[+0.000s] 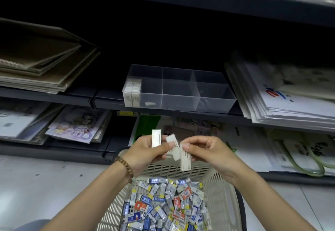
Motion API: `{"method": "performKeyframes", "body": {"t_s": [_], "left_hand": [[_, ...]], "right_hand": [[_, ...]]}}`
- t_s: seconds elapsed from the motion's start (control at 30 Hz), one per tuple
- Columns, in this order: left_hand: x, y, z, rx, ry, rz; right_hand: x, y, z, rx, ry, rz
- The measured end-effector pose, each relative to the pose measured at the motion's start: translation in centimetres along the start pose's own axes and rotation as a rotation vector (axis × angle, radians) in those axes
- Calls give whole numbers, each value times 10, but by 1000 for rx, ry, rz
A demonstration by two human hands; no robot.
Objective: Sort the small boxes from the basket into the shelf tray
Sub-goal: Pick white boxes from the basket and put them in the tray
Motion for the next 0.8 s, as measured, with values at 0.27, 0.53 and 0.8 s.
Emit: {"method": "performKeyframes", "body": {"t_s": [0.27,0.53,0.8], "left_hand": [[-1,13,11,20,1,-68],[-3,11,9,117,-4,65],[-6,10,4,157,-26,167]], "right_hand": [[4,1,-3,176,-4,-24],[7,6,-10,81,-29,-154],[5,5,-9,100,83,-42]]}}
Point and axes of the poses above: each hand's wrist, its own x-axis towards the middle knuckle, its own y-axis out of the palm, z = x × y, the point moved 1 cm from there along x, towards the middle knuckle, and after that the axes turned 12 degrees about z, right-handed, at the moved point
